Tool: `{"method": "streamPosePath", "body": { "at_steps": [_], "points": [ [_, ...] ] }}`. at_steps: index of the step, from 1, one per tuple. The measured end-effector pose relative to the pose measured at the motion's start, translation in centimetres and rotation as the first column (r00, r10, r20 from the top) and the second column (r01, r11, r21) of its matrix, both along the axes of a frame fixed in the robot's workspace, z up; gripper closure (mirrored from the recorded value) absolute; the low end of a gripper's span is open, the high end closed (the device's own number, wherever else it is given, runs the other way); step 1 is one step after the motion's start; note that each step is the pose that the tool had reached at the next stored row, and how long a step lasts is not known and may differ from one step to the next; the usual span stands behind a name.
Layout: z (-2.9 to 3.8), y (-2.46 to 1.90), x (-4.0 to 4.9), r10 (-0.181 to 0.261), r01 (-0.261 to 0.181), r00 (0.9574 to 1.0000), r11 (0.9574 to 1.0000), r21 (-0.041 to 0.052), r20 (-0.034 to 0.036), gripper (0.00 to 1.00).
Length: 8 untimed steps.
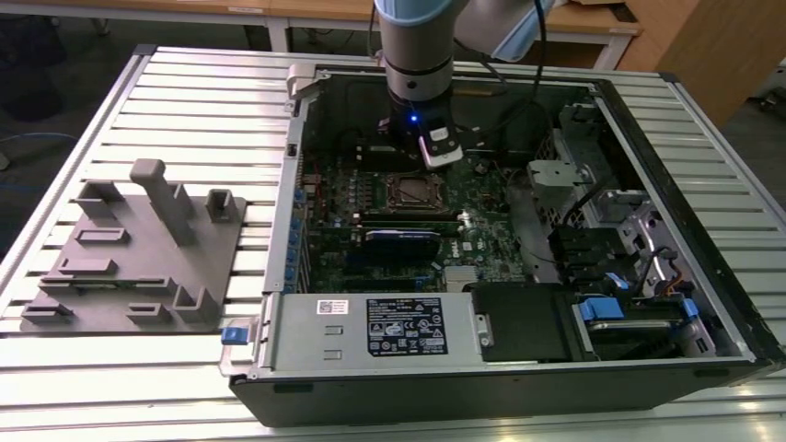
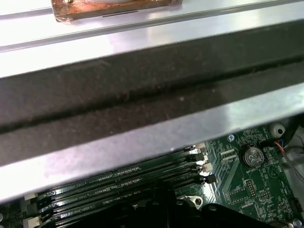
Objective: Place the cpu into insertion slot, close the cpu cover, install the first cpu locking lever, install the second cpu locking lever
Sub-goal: 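Install the first cpu locking lever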
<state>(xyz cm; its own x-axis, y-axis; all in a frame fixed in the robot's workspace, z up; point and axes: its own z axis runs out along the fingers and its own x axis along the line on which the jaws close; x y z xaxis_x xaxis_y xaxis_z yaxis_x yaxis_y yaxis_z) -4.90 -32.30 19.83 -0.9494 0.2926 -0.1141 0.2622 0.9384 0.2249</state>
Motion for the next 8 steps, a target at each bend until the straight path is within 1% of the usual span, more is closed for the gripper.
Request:
{"method": "streamPosePath", "body": {
  "at_steps": [4,5,6,8],
  "points": [
    [-0.08,0.04,0.01,-0.001,0.001,1.0,0.9992,-0.0398,0.0002,0.9],
    [-0.12,0.05,0.01,-0.001,0.001,1.0,0.999,-0.0451,0.0005,0.9],
    [-0.14,0.06,0.01,-0.001,0.001,1.0,0.9989,-0.0467,0.0005,0.9],
    [-0.13,0.06,0.01,-0.001,0.001,1.0,0.9989,-0.047,0.0004,0.9]
  ]
}}
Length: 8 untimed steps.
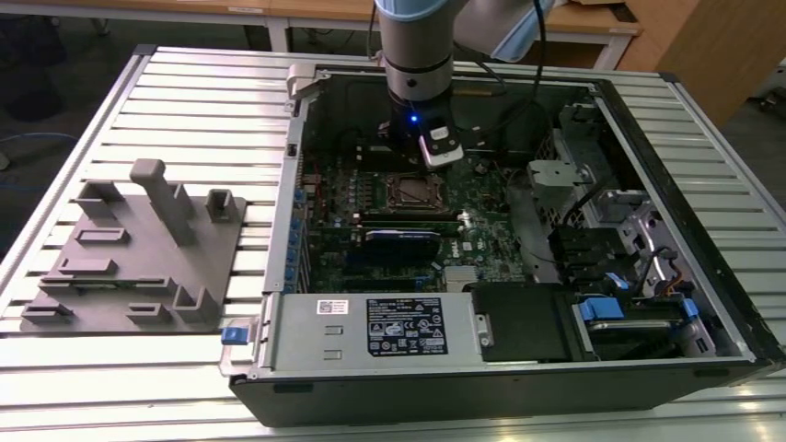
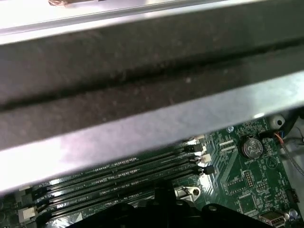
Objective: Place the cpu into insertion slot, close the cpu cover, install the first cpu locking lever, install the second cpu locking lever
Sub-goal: 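Install the first cpu locking lever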
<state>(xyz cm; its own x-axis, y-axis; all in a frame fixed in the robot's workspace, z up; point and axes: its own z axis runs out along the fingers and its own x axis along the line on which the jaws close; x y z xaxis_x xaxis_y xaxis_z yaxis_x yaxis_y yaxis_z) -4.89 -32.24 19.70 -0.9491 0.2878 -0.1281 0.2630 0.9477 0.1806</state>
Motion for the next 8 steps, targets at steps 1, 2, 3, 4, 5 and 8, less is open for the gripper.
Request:
{"method": "streamPosePath", "body": {
  "at_steps": [1,2,3,4,5,8],
  "points": [
    [0.0,0.0,0.0,0.0,0.0,1.0,1.0,-0.0001,0.0,0.9],
    [0.0,0.01,0.0,0.0,0.0,1.0,1.0,0.0,0.0,0.9],
    [0.0,0.01,0.0,0.0,0.0,1.0,1.0,0.0,0.0,0.9],
    [0.0,0.01,0.0,0.0,0.0,1.0,1.0,0.0003,0.0,0.9],
    [0.03,0.01,0.0,0.0,0.0,1.0,1.0,0.0002,-0.0001,0.9],
    [0.24,0.01,0.0,0.0,0.0,1.0,1.0,0.001,0.0001,0.9]
  ]
}}
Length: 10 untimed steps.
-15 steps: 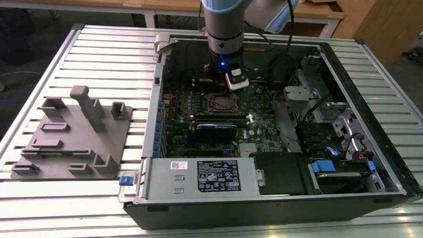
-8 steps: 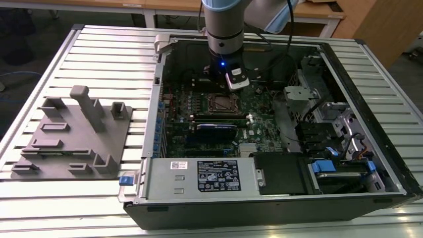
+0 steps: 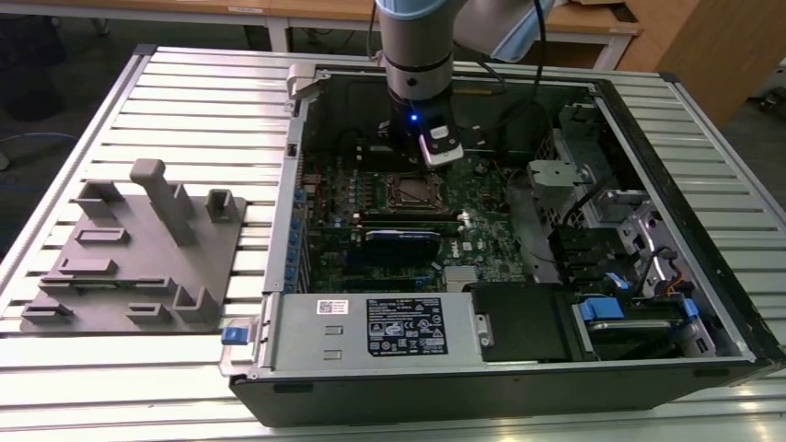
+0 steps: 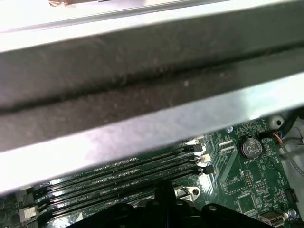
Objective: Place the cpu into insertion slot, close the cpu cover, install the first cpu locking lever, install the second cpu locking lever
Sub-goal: 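Install the first cpu locking lever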
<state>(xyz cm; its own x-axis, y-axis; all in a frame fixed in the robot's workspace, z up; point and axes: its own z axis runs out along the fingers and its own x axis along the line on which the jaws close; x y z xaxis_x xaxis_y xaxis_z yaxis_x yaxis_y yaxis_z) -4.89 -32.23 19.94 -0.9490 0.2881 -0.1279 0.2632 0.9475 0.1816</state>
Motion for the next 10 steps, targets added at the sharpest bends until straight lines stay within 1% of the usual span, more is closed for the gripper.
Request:
{"method": "streamPosePath", "body": {
  "at_steps": [6,8,9,10],
  "points": [
    [0.83,0.0,0.0,0.0,0.0,1.0,1.0,0.0024,0.0,0.9],
    [0.88,0.0,-0.02,0.0,0.0,1.0,1.0,0.0043,0.0003,0.9],
    [0.88,0.0,-0.09,0.0,0.0,1.0,1.0,0.0087,0.0017,0.9],
    [0.88,0.0,-0.18,0.0,0.0,1.0,0.9999,0.0159,0.0037,0.9]
  ]
}}
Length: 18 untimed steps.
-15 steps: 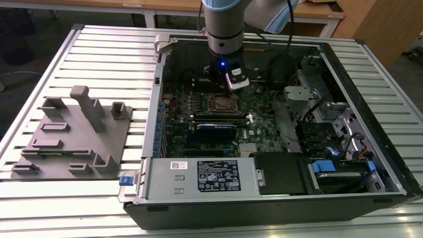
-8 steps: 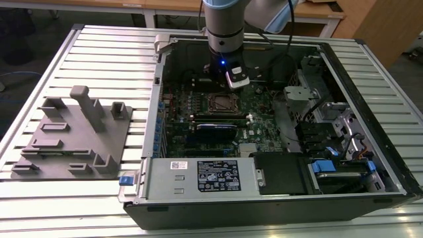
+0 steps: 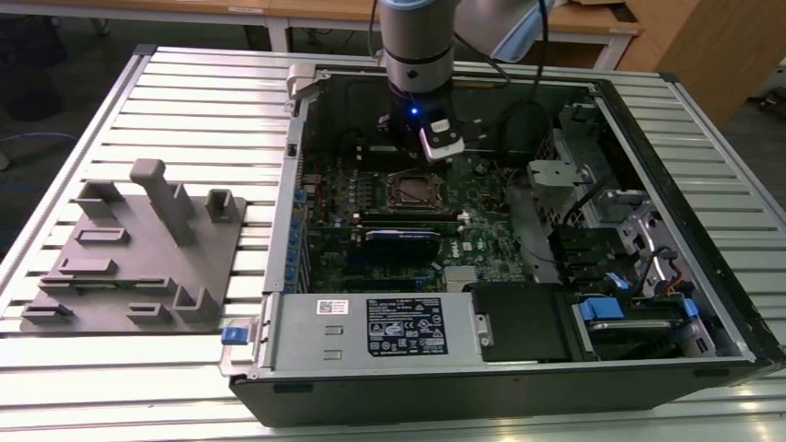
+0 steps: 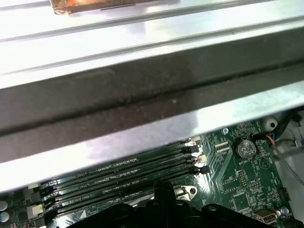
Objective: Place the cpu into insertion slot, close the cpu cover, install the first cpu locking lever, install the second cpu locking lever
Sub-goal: 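Install the first cpu locking lever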
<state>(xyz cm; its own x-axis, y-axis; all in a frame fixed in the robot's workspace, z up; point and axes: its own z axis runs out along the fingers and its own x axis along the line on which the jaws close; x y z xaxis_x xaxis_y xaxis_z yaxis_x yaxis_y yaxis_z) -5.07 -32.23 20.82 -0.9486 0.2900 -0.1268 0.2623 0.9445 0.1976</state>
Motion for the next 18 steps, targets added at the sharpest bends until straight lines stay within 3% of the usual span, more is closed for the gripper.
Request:
{"method": "streamPosePath", "body": {
  "at_steps": [3,4,11,15,18],
  "points": [
    [-0.03,0.0,-0.31,0.0,0.0,1.0,0.9997,0.0257,0.0079,0.9],
    [-0.03,0.0,-0.39,0.0,0.0,0.9999,0.9996,0.0286,0.012,0.9],
    [-0.29,0.0,-1.5,-0.001,-0.002,0.998,0.9993,0.0372,0.0633,0.9],
    [-0.61,0.0,-1.66,-0.001,-0.003,0.9964,0.9993,0.0372,0.0842,0.9],
    [-0.77,0.0,-1.79,-0.001,-0.003,0.9955,0.9993,0.0371,0.0945,0.9]
  ]
}}
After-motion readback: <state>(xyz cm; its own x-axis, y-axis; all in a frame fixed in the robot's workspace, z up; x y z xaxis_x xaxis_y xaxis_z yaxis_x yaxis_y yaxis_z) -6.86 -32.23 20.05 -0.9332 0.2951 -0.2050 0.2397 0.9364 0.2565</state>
